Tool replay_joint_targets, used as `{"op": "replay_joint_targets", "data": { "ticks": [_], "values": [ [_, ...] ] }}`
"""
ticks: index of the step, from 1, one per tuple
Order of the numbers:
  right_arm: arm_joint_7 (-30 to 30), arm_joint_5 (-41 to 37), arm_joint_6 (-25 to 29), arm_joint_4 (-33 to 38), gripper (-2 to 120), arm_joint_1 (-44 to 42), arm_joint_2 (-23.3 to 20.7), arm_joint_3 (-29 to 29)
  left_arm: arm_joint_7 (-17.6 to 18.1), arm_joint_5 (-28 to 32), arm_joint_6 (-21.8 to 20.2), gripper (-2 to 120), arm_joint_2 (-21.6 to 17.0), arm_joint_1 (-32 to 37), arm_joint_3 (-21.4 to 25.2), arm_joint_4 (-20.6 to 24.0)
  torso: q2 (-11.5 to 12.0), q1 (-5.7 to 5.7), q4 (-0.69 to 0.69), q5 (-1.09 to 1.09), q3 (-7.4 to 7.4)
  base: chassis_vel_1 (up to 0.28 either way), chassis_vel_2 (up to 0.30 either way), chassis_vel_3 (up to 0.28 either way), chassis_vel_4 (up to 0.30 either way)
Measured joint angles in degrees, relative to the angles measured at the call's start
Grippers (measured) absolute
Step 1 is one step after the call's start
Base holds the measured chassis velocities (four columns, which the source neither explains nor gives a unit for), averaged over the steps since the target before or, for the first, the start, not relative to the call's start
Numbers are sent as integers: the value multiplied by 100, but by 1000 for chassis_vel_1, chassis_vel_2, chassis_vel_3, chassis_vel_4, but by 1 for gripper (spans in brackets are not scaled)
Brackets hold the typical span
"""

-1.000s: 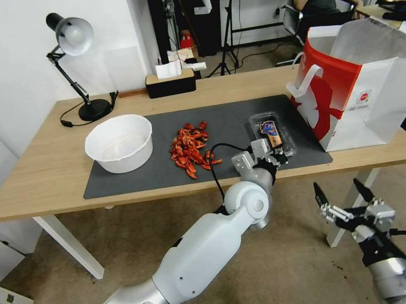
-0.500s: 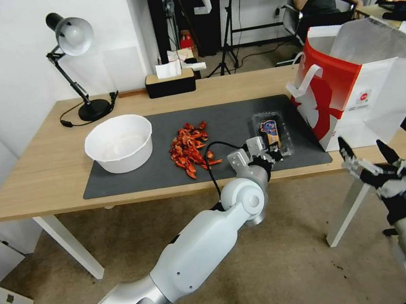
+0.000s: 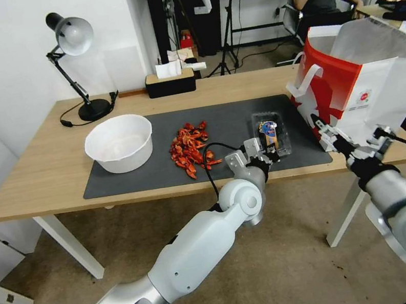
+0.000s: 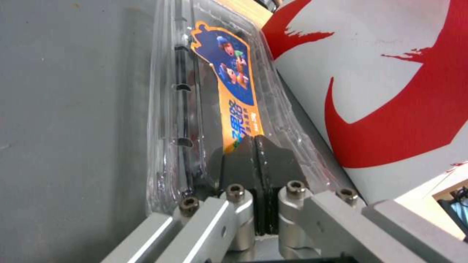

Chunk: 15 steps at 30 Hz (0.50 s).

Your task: Close the disposable takeout box, then place it into the delivery bag.

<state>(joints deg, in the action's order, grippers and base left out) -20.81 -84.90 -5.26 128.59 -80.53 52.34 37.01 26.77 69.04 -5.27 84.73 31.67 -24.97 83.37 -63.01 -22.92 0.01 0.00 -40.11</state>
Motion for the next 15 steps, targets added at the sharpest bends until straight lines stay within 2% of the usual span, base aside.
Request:
{"op": "replay_joint_targets", "data": {
  "ticks": [8, 12, 15],
  "values": [
    [-228, -579, -329, -337, 100, 717, -339, -312, 9, 13, 22, 0, 33, -1, 1, -39, 0, 0, 0, 0, 0, 0, 0, 0, 0],
    [-527, -983, -766, -560, 100, 1256, -522, -588, 14, 57, 31, 0, 50, -12, 5, -58, 0, 0, -1, 0, 0, 0, 0, 0, 0],
    [-684, -1059, -878, -737, 100, 1594, -573, -830, 16, 58, 35, 0, 67, -11, 5, -72, 0, 0, 0, 0, 0, 0, 0, 0, 0]
  ]
}}
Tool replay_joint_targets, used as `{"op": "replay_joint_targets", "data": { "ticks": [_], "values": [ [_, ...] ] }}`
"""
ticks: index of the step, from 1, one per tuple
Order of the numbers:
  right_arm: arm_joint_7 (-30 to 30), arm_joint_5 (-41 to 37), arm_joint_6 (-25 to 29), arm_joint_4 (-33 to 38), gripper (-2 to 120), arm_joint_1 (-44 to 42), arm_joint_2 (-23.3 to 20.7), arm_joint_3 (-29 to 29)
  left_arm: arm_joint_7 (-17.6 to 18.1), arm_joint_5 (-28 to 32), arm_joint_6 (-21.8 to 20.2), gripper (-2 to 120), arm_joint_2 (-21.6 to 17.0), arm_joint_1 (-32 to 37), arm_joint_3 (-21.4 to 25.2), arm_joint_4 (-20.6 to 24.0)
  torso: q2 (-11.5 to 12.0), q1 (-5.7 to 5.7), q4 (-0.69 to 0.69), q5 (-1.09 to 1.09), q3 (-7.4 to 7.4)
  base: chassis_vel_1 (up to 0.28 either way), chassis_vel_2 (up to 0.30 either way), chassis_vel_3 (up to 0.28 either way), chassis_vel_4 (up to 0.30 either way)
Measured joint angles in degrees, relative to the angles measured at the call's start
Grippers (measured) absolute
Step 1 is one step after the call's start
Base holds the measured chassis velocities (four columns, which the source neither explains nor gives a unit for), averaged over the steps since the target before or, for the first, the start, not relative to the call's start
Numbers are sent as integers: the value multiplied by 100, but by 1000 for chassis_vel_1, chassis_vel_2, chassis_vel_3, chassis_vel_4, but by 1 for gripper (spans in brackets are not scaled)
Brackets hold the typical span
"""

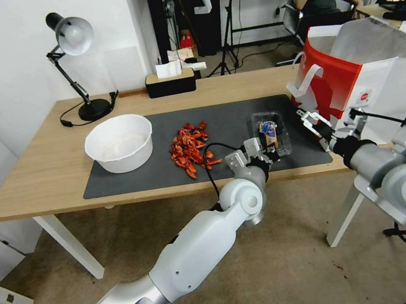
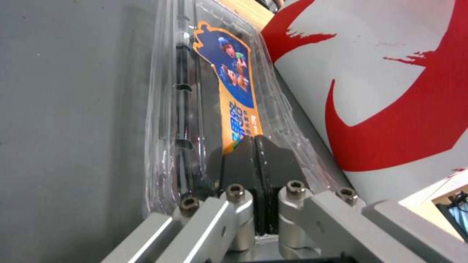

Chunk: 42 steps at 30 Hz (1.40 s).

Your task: Close the disposable takeout box, then place it into the delivery bag.

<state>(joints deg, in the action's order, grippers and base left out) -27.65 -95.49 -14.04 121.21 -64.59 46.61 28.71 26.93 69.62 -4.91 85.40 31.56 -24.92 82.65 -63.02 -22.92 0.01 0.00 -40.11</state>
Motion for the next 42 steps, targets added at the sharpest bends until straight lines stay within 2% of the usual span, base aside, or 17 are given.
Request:
{"op": "replay_joint_targets", "data": {
  "ticks": [5, 10, 23, 30, 42],
  "values": [
    [-329, 94, -92, -384, 100, 633, 12, -494, -1, -4, 24, 0, 27, 13, -1, -32, 0, 0, 0, 1, 0, 0, 0, 0, 0],
    [-473, 227, -155, -605, 100, 886, 44, -700, -2, -6, 37, 0, 21, 28, 0, -34, 0, 0, -2, 1, 1, 0, 0, 0, 0],
    [-1255, 417, -714, -1180, 100, 1599, 184, -1357, 0, -9, 77, 0, 63, 45, -4, -43, -1, 0, 0, 0, 0, 0, 0, 0, 0],
    [-1343, 643, -992, -1338, 100, 1824, 147, -1605, 27, -8, 77, 0, 40, 59, -8, -6, -1, 0, -2, 1, 0, 0, 0, 0, 0],
    [-1539, 448, -1746, -1525, 100, 2172, -32, -1879, 88, -4, 82, 0, 9, 125, -14, 98, -1, 0, -1, 0, 0, 0, 0, 0, 0]
  ]
}}
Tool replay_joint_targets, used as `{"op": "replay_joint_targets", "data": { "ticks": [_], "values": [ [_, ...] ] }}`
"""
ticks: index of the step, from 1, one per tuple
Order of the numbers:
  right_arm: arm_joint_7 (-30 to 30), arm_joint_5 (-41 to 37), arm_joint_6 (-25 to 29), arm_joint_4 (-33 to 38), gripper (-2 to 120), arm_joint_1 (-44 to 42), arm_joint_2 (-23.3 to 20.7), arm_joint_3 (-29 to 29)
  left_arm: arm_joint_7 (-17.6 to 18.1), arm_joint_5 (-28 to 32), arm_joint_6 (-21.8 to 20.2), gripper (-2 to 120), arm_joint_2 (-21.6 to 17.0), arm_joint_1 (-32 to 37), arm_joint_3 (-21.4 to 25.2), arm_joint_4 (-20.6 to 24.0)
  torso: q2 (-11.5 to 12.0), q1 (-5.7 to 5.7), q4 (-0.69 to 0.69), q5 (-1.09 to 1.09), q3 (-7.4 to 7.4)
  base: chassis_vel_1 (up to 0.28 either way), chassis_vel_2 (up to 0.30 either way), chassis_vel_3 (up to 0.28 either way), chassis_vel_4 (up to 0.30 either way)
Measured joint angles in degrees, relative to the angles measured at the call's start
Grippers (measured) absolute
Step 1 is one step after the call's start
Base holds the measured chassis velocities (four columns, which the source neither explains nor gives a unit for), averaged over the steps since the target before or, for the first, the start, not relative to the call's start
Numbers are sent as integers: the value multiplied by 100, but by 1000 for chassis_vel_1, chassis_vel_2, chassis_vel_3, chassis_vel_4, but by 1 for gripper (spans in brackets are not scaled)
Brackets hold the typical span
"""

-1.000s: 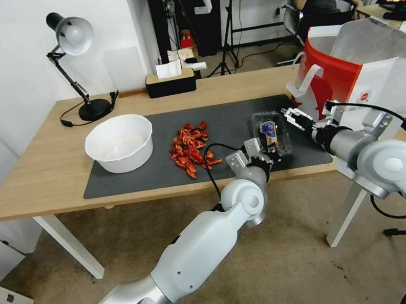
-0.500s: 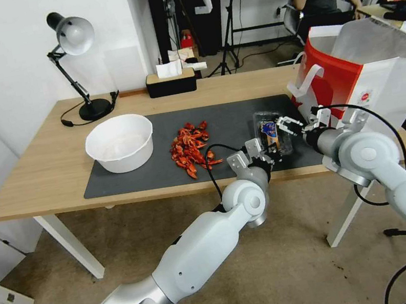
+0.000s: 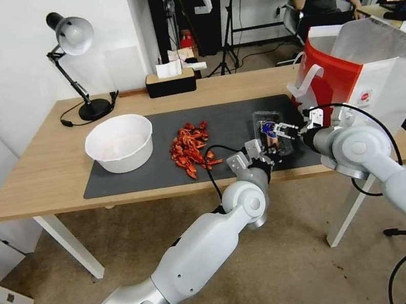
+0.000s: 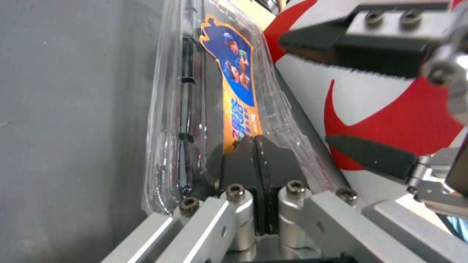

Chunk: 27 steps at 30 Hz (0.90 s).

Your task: Close the disposable takeout box, then place it into the delivery bag.

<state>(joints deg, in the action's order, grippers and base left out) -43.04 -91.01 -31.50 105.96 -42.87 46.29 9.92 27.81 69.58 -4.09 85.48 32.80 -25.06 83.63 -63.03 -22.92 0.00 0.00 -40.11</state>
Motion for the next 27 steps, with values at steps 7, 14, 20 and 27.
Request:
{"op": "replay_joint_targets", "data": {
  "ticks": [7, 14, 20, 27],
  "values": [
    [-76, -190, -248, -86, 100, 147, -2, -90, 11, 4, 4, 0, 24, 3, -8, -5, 0, 1, 0, 0, 0, 0, 0, 0, 0],
    [-115, -382, -460, -205, 100, 289, 35, -192, 11, 13, 9, 0, 30, 2, -16, -7, 0, 1, 0, 0, 0, 0, 0, 0, 0],
    [-109, -461, -541, -318, 100, 406, 93, -240, 12, 25, 9, 0, 30, 2, -21, 3, 0, 1, 0, 0, 0, 0, 0, 0, 0],
    [-105, -467, -571, -485, 100, 547, 156, -366, 12, 34, 17, 0, 39, -2, -37, 9, 0, 1, 0, 0, 0, 0, 0, 0, 0]
  ]
}}
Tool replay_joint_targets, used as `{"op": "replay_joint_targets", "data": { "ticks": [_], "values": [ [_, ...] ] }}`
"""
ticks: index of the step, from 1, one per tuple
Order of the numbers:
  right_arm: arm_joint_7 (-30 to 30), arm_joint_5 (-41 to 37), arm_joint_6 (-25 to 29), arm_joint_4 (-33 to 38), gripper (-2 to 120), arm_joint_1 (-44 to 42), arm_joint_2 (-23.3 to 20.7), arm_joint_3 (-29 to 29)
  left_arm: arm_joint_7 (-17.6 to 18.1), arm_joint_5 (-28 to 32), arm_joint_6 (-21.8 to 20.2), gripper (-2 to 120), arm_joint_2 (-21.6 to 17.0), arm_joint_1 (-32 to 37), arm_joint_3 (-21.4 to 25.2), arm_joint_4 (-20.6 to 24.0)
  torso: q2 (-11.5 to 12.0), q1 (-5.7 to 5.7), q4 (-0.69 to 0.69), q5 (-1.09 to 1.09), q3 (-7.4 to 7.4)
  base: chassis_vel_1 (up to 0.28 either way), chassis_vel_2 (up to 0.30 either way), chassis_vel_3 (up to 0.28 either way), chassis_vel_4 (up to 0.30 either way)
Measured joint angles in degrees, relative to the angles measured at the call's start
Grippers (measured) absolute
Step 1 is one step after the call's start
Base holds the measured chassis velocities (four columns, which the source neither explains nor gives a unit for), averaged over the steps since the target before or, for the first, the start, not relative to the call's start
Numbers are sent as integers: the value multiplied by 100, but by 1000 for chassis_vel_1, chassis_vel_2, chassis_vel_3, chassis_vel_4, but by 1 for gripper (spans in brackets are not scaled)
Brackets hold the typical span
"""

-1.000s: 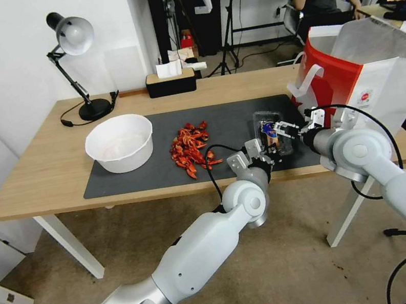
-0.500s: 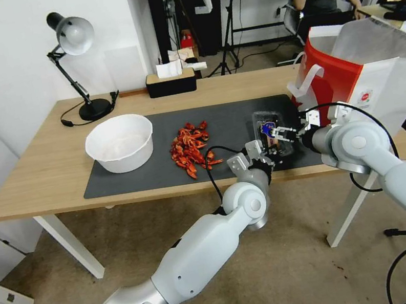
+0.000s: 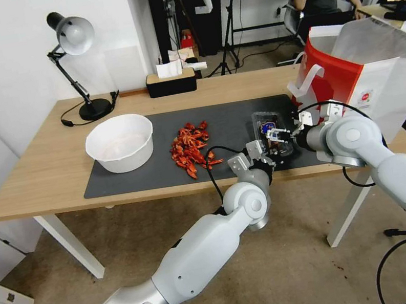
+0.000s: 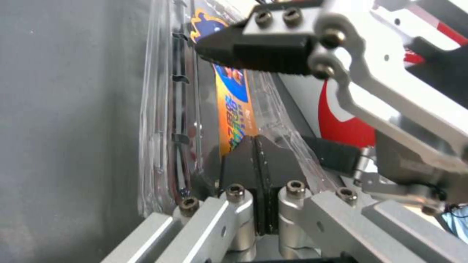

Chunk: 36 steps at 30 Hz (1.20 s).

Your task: Close the disposable takeout box, then place it into the delivery bag.

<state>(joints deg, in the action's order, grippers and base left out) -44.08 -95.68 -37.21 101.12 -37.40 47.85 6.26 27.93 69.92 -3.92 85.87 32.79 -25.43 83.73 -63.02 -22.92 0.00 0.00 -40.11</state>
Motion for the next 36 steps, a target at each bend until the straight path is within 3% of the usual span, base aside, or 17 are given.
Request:
{"op": "replay_joint_targets", "data": {
  "ticks": [33, 36],
  "values": [
    [-34, -303, -243, -426, 100, 311, 62, -123, 0, 9, 28, 0, 88, -1, -46, -27, 0, 0, 0, 1, 1, 0, 0, 0, 0],
    [-30, -309, -247, -429, 96, 303, 58, -103, 1, 10, 29, 0, 85, -1, -49, -23, 0, 0, -2, 2, 1, 0, 0, 0, 0]
  ]
}}
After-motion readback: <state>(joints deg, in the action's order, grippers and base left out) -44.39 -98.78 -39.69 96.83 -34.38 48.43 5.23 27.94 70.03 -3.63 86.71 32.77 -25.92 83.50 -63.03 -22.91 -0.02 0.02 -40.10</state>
